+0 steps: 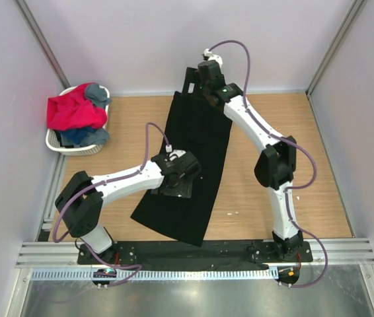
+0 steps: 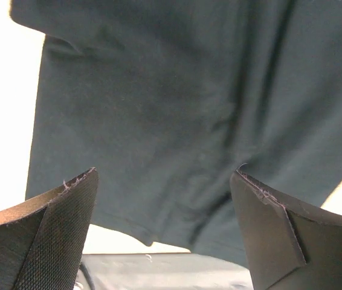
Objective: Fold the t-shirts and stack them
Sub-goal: Fold the tshirt
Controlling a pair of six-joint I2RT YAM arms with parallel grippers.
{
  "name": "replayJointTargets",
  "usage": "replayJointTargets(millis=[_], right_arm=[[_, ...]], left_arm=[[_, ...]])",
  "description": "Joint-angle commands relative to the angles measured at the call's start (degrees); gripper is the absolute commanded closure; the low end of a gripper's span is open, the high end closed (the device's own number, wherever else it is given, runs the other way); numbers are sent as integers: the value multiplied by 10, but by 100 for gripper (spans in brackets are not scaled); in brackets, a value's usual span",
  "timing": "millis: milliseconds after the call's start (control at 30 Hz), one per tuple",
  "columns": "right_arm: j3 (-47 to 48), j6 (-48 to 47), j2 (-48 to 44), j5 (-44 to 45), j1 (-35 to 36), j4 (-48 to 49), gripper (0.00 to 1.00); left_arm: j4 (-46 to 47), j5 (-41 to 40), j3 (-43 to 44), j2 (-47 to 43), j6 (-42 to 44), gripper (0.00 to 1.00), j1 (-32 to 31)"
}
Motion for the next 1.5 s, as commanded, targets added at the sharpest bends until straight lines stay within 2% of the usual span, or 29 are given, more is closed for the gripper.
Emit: replayJointTargets(millis=[0,67,300,500,667,733,833,967,1100,1267,1367,1467], right_arm=[[-84,45,-53,52,1,3,3],[-128,51,-58,61,4,0,2],[-188,68,-22,69,22,-21,2],[-206,81,25,78,25,-24,2],[-167,62,67,88,25,-29,2],[-120,55,87,84,25,-44,1],[-50,50,128,83,25,-73,1],[-3,39,164,80,24,-77,0],[30,24,175,56,24,-78,1],[44,-5,136,7,23,-79,0],[59,-18,79,-18,24,-83,0],[40,-16,-11,-15,24,-89,0]], left_arm=[[88,24,-51,3,70,10,-3],[108,38,-71,-3,56,10,-3],[207,106,-156,-9,0,9,-3],[222,140,-187,10,-71,10,-8],[201,168,-187,-16,-155,10,-27],[200,177,-171,-23,-175,10,-39],[164,195,-136,-14,-195,10,-61],[107,188,-111,9,-220,10,-77],[73,164,-92,24,-211,10,-77],[18,114,1,35,-142,10,-77],[-25,86,59,35,-101,10,-77],[-39,68,74,15,-72,9,-76]])
